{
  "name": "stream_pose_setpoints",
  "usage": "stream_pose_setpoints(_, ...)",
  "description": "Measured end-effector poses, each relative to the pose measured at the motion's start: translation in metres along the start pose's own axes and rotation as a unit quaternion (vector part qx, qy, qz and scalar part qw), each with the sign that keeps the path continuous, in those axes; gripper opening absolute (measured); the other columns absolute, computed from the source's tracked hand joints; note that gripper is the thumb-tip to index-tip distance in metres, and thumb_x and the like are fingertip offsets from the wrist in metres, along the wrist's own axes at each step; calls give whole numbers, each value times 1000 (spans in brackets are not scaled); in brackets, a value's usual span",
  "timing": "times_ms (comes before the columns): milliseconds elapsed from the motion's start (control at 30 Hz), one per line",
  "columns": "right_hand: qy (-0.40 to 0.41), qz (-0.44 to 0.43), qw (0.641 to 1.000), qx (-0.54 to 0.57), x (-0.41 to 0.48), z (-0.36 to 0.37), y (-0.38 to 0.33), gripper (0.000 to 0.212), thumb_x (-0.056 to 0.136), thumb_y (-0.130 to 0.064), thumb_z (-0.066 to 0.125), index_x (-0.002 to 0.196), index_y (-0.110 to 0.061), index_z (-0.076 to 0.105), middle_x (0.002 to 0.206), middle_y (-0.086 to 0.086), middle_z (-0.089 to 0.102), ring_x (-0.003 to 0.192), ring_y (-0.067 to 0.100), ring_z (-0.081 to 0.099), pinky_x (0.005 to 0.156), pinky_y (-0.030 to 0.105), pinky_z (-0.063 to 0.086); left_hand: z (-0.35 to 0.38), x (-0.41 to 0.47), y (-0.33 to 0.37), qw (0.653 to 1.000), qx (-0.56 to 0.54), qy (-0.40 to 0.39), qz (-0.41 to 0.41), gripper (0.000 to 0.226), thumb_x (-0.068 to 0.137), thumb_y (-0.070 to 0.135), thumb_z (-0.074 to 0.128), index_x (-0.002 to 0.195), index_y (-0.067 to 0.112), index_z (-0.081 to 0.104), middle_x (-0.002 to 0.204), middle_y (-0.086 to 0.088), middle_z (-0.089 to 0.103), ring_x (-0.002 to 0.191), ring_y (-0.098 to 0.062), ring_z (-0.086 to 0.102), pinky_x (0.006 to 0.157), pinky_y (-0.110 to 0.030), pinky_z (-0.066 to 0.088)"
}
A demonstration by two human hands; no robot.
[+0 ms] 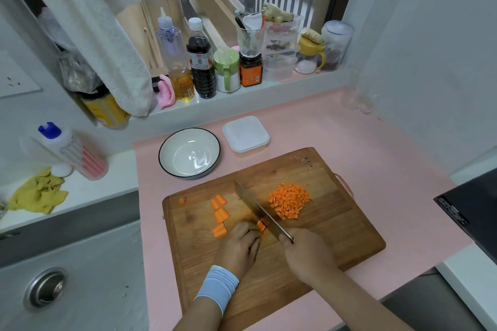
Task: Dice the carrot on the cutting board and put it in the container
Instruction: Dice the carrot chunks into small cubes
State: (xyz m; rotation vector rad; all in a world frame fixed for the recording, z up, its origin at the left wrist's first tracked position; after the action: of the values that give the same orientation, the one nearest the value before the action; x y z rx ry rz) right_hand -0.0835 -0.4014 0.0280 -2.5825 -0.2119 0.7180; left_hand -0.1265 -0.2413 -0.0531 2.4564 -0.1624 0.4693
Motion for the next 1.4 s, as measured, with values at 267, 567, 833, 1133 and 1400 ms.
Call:
stream_pose_setpoints(267, 41, -46, 996, -63, -10, -3, -7, 29, 104, -41, 39, 105, -30, 66, 90, -8, 68, 88, 14, 64, 79, 34, 53, 0, 1, 2, 1000, 10, 8, 15, 11, 89, 12, 63, 92, 10, 73, 96, 0, 63, 90, -12, 57, 83, -16, 45)
stream_pose_setpoints(567, 55, -72, 993, -82, -24, -1, -2, 33, 104, -42, 38, 117, -31, 66, 98, -7, 70, 95, 12, 65, 84, 32, 52, 3, 0, -2, 1000, 1, 0, 12, 10, 87, 5, 68, 95, 10, 73, 98, 0, 64, 91, -13, 59, 87, -16, 47)
stream_pose_setpoints(833, 55, -77, 990, -103, -32, -1, 4, 39, 104, -36, 40, 140, -34, 55, 109, -8, 70, 101, 11, 64, 86, 25, 51, 0, 1, 2, 1000, -1, 17, 23, 8, 85, 4, 70, 90, 10, 72, 96, 0, 63, 91, -14, 59, 85, -21, 49)
stream_pose_setpoints(1133, 15, -51, 991, -121, -14, 7, 6, 30, 101, -32, 43, 120, -29, 64, 106, -4, 70, 102, 17, 65, 84, 28, 48, 3, 1, 1, 1000, 0, 9, 27, 9, 89, 5, 65, 92, 10, 72, 98, 0, 62, 91, -16, 60, 84, -25, 50)
stream_pose_setpoints(1400, 4, -59, 995, -84, 7, 10, -4, 25, 104, -36, 42, 108, -27, 65, 99, -2, 70, 98, 20, 66, 78, 31, 47, 4, -1, -1, 1000, -8, 7, 21, 12, 89, 3, 63, 94, 10, 71, 98, 0, 62, 91, -16, 60, 79, -28, 52)
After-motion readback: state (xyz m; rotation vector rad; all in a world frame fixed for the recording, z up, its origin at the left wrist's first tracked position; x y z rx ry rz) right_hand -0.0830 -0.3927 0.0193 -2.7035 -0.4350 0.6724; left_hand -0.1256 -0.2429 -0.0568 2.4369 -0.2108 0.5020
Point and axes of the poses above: each hand's wrist, its own x-axis towards the middle knuckle, its own z-axis out of the palm, y = z × x, the point moved 4 cm from there along x, towards the middle knuckle
